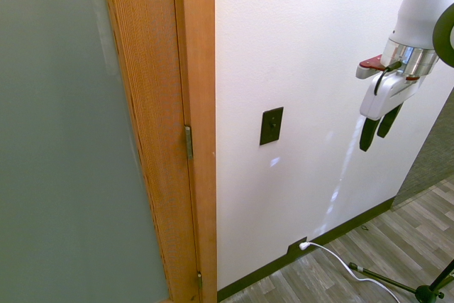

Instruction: Turn off the light

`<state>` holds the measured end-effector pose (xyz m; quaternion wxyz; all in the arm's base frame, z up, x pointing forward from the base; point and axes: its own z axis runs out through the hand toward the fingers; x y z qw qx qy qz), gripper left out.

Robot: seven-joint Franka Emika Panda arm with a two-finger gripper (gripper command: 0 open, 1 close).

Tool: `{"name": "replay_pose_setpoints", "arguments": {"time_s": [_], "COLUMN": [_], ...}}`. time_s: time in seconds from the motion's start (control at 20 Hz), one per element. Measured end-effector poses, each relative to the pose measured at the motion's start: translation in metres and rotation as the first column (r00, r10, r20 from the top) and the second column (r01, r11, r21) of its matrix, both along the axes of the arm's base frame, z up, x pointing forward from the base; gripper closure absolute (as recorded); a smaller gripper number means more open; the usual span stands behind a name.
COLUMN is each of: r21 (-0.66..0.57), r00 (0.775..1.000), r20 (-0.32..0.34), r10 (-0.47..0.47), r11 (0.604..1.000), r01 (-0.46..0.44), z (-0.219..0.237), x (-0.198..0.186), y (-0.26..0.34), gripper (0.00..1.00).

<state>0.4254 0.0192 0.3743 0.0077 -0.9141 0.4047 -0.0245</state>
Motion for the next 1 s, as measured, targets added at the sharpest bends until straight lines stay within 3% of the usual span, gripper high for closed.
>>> {"name": "replay_pose_setpoints", "arguments": {"time_s": [0.2,0.5,0.75,1.0], "r21": [-0.003,0.029,0.049,0.035], "r00": [1.000,0.987,0.944,0.891], "r20": [0.017,0.148,0.285,0.385], "r10": [0.013,-0.062,-0.169,-0.241], "r11": [1.000,0.998,0.986,0.968], "r01": [-0.013,0.059,0.162,0.247], "z": [-0.001,-0.013,-0.051,-0.054], "x": [0.003,0.055,0.101,0.125], "y": [0.007,0.040,0.047,0.047], "gripper": [0.00,0.00,0.00,0.00]}}
